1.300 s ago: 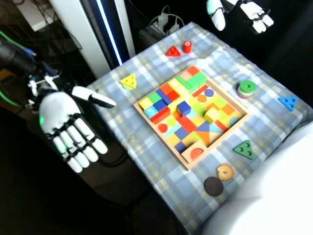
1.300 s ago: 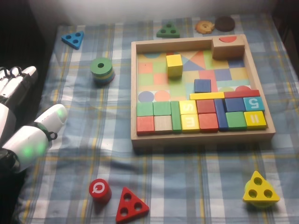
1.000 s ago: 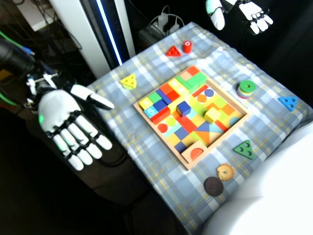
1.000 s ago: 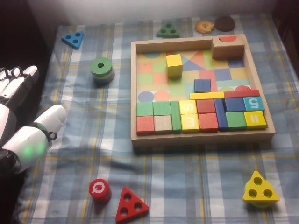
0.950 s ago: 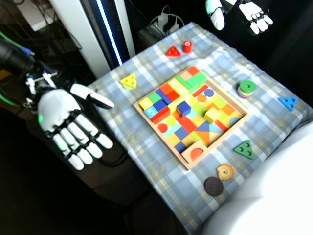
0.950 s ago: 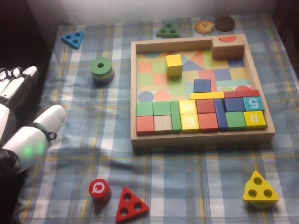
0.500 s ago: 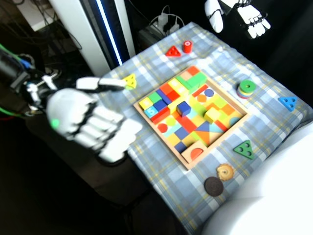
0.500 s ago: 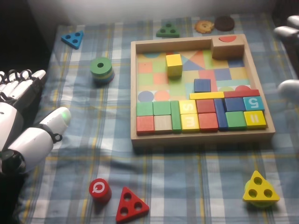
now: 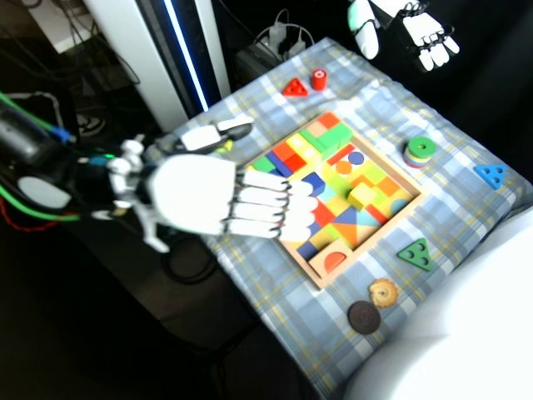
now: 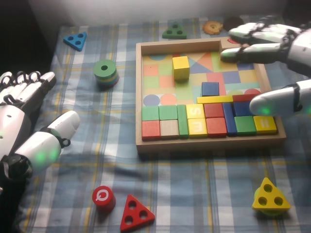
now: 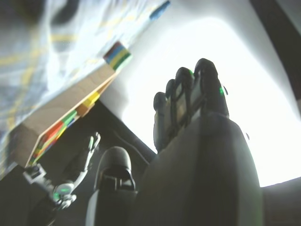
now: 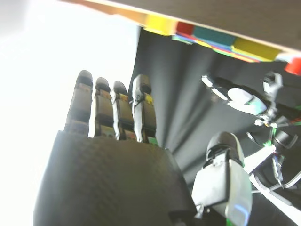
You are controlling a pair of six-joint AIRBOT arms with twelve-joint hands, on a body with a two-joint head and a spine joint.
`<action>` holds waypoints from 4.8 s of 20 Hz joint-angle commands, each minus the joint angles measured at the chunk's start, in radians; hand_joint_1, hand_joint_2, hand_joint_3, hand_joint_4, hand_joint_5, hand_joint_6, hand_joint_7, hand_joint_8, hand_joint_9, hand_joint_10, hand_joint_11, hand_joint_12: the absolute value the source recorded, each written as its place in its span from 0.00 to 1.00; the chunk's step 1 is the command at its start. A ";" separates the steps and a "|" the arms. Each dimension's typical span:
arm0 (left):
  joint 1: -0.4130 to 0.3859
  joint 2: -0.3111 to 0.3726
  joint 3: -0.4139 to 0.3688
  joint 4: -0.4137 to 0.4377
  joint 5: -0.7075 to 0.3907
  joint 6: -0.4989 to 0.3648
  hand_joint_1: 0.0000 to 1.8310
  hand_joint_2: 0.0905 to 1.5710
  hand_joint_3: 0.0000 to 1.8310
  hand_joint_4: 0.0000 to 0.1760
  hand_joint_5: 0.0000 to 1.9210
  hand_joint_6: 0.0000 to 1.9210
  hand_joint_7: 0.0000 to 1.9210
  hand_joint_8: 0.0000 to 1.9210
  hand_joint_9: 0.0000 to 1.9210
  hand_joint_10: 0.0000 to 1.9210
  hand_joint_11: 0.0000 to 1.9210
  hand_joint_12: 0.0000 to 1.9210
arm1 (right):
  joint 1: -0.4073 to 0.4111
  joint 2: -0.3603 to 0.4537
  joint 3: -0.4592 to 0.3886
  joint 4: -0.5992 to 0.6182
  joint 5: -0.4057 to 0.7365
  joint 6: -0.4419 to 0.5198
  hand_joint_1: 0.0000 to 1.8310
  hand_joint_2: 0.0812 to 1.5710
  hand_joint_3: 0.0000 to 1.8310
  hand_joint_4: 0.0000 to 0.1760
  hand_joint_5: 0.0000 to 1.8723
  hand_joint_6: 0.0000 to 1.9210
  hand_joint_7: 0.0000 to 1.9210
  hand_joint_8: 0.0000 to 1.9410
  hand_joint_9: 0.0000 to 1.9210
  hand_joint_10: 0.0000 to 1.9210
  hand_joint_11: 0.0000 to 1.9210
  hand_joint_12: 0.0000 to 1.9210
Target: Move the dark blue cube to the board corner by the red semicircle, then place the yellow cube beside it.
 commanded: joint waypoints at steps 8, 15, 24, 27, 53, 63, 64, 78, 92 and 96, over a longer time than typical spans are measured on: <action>-0.013 -0.004 0.008 0.044 -0.095 -0.003 0.00 0.81 0.00 0.00 0.15 0.00 0.11 0.00 0.08 0.01 0.02 0.01 | 0.184 -0.080 0.102 -0.331 -0.108 0.187 0.00 0.47 0.00 0.12 0.37 0.00 0.00 0.00 0.00 0.00 0.00 0.00; -0.017 -0.009 0.011 0.045 -0.086 -0.004 0.00 0.83 0.00 0.00 0.15 0.00 0.12 0.00 0.09 0.00 0.01 0.11 | 0.204 -0.111 0.120 -0.398 -0.150 0.187 0.00 0.47 0.00 0.00 0.36 0.01 0.00 0.00 0.00 0.00 0.00 0.00; -0.018 -0.009 0.009 0.044 -0.081 -0.004 0.00 0.82 0.00 0.00 0.14 0.00 0.12 0.00 0.10 0.00 0.00 0.13 | 0.204 -0.113 0.124 -0.416 -0.165 0.208 0.00 0.48 0.00 0.00 0.32 0.00 0.00 0.00 0.00 0.00 0.00 0.00; -0.018 -0.010 0.008 0.041 -0.081 -0.004 0.00 0.83 0.00 0.00 0.14 0.00 0.12 0.00 0.10 0.00 0.00 0.13 | 0.225 -0.112 0.125 -0.382 -0.164 0.187 0.00 0.48 0.00 0.28 0.28 0.00 0.00 0.00 0.00 0.00 0.00 0.00; -0.018 -0.013 0.009 0.033 -0.071 -0.004 0.00 0.85 0.00 0.00 0.14 0.00 0.11 0.00 0.08 0.00 0.00 0.08 | 0.226 -0.083 0.039 -0.452 -0.189 0.203 0.00 0.45 0.00 0.38 0.30 0.00 0.00 0.00 0.00 0.00 0.00 0.00; -0.018 -0.012 0.008 0.033 -0.063 -0.004 0.00 0.87 0.00 0.00 0.15 0.00 0.11 0.00 0.09 0.00 0.00 0.10 | 0.219 -0.059 0.042 -0.462 -0.270 0.161 0.00 0.42 0.00 0.53 0.30 0.00 0.00 0.00 0.00 0.00 0.00 0.00; -0.018 -0.012 0.007 0.033 -0.063 -0.004 0.00 0.87 0.00 0.00 0.15 0.00 0.11 0.00 0.09 0.00 0.00 0.10 | 0.218 -0.052 0.041 -0.462 -0.277 0.161 0.00 0.42 0.00 0.53 0.30 0.00 0.00 0.00 0.00 0.00 0.00 0.00; -0.017 -0.011 0.005 0.029 -0.052 -0.004 0.00 0.88 0.00 0.00 0.15 0.00 0.12 0.00 0.10 0.00 0.00 0.16 | 0.238 0.020 0.055 -0.407 -0.395 0.056 0.00 0.48 0.01 0.65 0.29 0.01 0.00 0.00 0.00 0.00 0.00 0.00; -0.017 -0.012 0.003 0.025 -0.046 -0.004 0.00 0.89 0.00 0.00 0.16 0.00 0.13 0.00 0.11 0.00 0.00 0.17 | 0.238 -0.033 0.223 -0.271 -0.399 0.032 0.00 0.55 0.01 0.30 0.31 0.00 0.01 0.00 0.00 0.00 0.00 0.00; -0.015 -0.012 0.003 0.023 -0.044 -0.004 0.00 0.89 0.00 0.00 0.16 0.00 0.13 0.00 0.11 0.00 0.00 0.17 | 0.242 -0.034 0.205 -0.260 -0.378 0.029 0.00 0.59 0.02 0.15 0.31 0.00 0.01 0.00 0.00 0.00 0.00 0.00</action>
